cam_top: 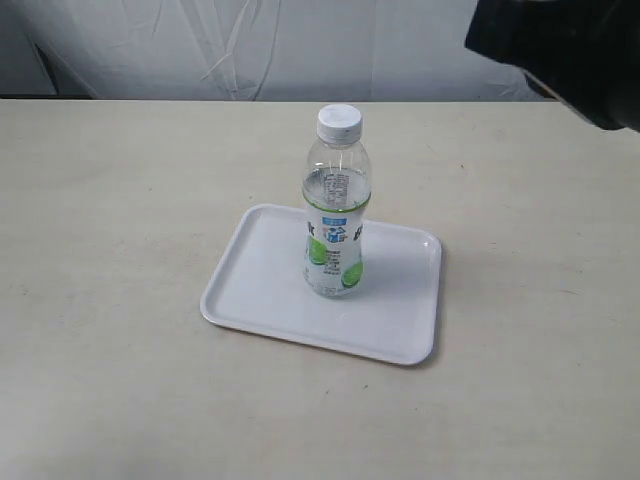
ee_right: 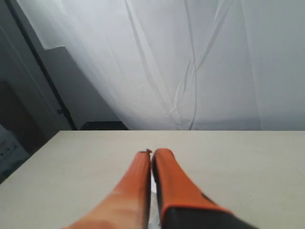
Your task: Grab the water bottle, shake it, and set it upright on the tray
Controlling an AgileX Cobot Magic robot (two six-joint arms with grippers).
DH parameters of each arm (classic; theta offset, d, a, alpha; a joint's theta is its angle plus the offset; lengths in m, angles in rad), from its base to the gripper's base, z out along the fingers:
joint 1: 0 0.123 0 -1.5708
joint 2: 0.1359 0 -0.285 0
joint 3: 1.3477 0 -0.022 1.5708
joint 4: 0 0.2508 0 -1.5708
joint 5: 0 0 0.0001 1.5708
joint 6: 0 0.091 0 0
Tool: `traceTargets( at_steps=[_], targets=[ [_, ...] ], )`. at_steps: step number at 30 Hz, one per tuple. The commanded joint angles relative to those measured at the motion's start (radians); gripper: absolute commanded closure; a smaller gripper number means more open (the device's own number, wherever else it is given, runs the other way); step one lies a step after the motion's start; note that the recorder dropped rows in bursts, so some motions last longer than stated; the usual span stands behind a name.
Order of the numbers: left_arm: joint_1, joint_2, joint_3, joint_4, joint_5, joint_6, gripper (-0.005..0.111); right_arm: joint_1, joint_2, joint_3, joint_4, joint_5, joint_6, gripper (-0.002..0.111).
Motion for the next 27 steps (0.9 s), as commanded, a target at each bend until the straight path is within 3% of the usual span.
traceTargets(
  at_steps=[1, 4, 7, 10, 14, 17, 20, 27],
  targets=[
    [0.0, -0.005, 0.002, 0.003, -0.003, -0.004, 0.107, -0.001, -0.006, -0.001, 0.001, -0.16, -0.03, 0.102],
    [0.0, -0.005, 0.002, 0.003, -0.003, -0.004, 0.107, -0.053, -0.057, -0.001, 0.001, -0.205, -0.032, 0.102],
    [0.0, -0.005, 0.002, 0.003, -0.003, -0.004, 0.107, -0.193, -0.136, -0.001, 0.001, -0.151, -0.034, 0.102],
    [0.0, -0.005, 0.002, 0.003, -0.003, -0.004, 0.107, -0.401, -0.25, 0.014, 0.001, 0.004, -0.064, 0.102],
    [0.0, -0.005, 0.002, 0.003, -0.003, -0.004, 0.107, -0.757, -0.455, 0.074, 0.001, 0.223, -0.123, 0.102],
    [0.0, -0.005, 0.002, 0.003, -0.003, -0.004, 0.107, -0.909, -0.597, 0.125, 0.001, 0.231, -0.148, 0.102],
    [0.0, -0.005, 0.002, 0.003, -0.003, -0.004, 0.107, -0.97, -0.718, 0.185, 0.001, 0.229, -0.171, 0.102],
    [0.0, -0.005, 0.002, 0.003, -0.003, -0.004, 0.107, -0.971, -0.822, 0.325, 0.001, 0.314, -0.16, 0.102]
  ],
)
